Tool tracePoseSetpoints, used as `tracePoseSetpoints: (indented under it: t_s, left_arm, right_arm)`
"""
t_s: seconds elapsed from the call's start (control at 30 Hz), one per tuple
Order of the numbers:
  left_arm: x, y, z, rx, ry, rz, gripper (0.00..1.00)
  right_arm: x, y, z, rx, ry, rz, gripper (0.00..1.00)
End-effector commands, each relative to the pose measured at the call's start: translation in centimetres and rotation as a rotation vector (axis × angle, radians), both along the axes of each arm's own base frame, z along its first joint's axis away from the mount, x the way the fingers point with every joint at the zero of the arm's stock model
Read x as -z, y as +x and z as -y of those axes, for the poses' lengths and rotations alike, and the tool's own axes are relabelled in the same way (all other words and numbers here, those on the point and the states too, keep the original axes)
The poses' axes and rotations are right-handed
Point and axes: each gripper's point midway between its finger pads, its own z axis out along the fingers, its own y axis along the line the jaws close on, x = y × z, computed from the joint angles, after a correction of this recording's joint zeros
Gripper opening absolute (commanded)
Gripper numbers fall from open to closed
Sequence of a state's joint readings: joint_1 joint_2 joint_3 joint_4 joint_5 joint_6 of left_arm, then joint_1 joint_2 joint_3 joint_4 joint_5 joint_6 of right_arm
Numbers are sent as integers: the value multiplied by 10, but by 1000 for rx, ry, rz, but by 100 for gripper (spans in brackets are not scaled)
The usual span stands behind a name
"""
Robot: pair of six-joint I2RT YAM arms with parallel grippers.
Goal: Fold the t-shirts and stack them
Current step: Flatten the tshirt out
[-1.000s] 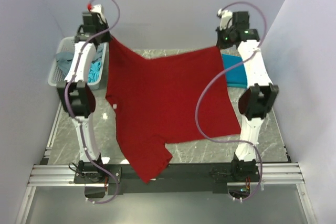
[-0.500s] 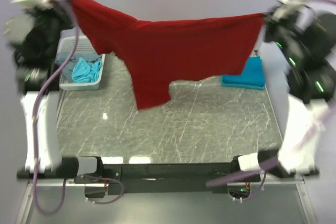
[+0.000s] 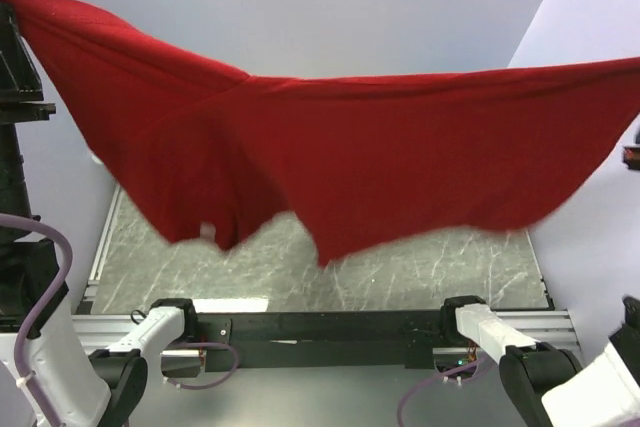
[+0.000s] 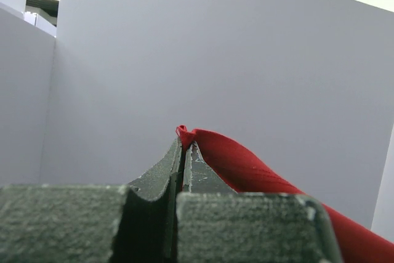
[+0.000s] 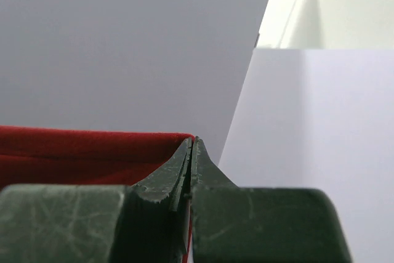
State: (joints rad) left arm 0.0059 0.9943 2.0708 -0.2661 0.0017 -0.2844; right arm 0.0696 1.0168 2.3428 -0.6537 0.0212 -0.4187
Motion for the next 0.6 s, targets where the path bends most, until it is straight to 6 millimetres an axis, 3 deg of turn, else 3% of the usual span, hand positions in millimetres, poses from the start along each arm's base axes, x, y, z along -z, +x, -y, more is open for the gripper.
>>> tracePoseSetpoints:
  t_s: [0.0,0.13,0.23,0.27,0.33,0.37,0.4,0.47,0.5,0.53,0.57]
  left_arm:
    - [6,24,-6,-17,-28,-37,0]
    - [27,62,-4,-11,-19,-111,0]
    - [60,106,-3,-9,-18,-198,0]
    - [72,120,-4,-9,-20,-227,0]
    - [115,163,-4,-12,-20,-325,0]
    - [150,189,-5,-15,-19,-403,0]
    - [168,204,-5,-16,-18,-440,0]
    - [211,243,-6,-21,-17,-528,0]
    - [247,263,-7,-26,-19,-604,0]
    - [282,290,-7,-26,-23,-682,0]
    - [310,305,-6,-17,-17,-747,0]
  right_arm:
    - [18,58,9,74,7,-114,0]
    - [39,101,5,69,-4,-208,0]
    - [70,143,0,48,-8,-294,0]
    - [93,169,-6,25,-14,-349,0]
    - [123,201,-11,-3,-7,-429,0]
    - [152,224,-20,-50,-17,-496,0]
    - [169,237,-24,-74,-17,-538,0]
    - [225,280,-34,-119,-6,-675,0]
    - [256,303,-44,-171,-13,-751,0]
    - [276,316,-48,-191,-13,-794,0]
    - [301,330,-55,-233,-16,-841,0]
